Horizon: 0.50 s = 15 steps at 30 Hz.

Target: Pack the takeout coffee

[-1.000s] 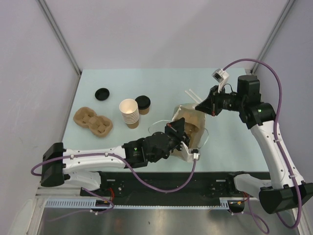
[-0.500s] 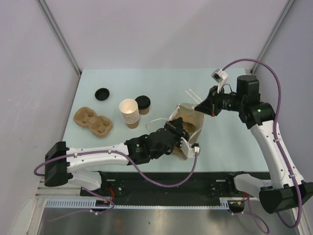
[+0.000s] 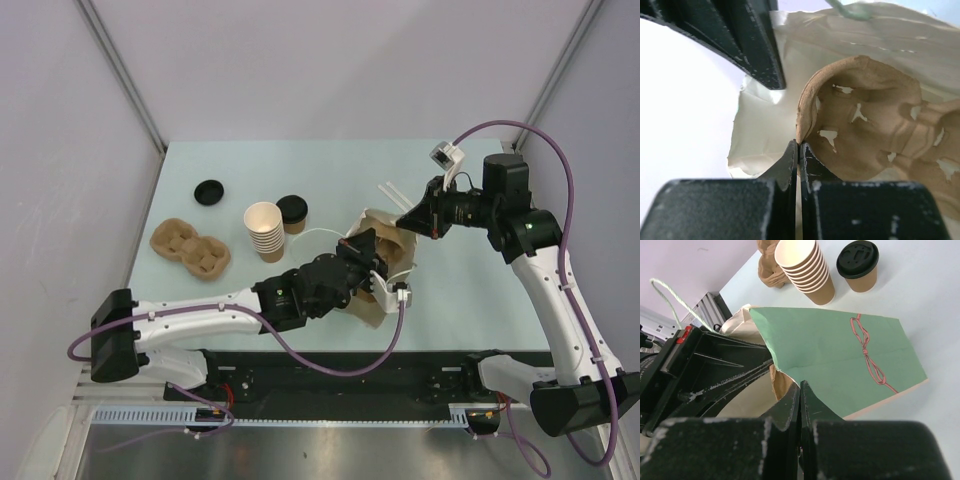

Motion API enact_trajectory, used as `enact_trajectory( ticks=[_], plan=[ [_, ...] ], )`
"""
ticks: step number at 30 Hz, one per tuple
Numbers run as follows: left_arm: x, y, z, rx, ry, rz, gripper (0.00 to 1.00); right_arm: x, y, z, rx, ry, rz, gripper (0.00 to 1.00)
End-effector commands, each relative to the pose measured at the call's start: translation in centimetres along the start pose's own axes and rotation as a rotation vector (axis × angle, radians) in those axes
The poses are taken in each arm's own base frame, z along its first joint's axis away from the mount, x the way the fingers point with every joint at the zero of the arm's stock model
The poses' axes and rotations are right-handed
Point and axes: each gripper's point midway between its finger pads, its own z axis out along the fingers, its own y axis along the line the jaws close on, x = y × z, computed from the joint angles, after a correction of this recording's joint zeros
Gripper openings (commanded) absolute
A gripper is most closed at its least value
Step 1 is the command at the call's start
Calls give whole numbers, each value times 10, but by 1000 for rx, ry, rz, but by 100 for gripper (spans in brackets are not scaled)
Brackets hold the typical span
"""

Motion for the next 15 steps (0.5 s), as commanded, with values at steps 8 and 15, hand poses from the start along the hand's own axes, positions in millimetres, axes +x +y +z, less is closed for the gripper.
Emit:
enact_trajectory(
  ticks=[8, 15],
  plan=[
    [20, -40, 9, 94, 35, -11, 0, -3, 12, 1, -63, -6, -23, 0],
    [36, -58, 18, 202, 70, -78, 0, -2, 8, 4, -70, 3, -39, 0]
  ],
)
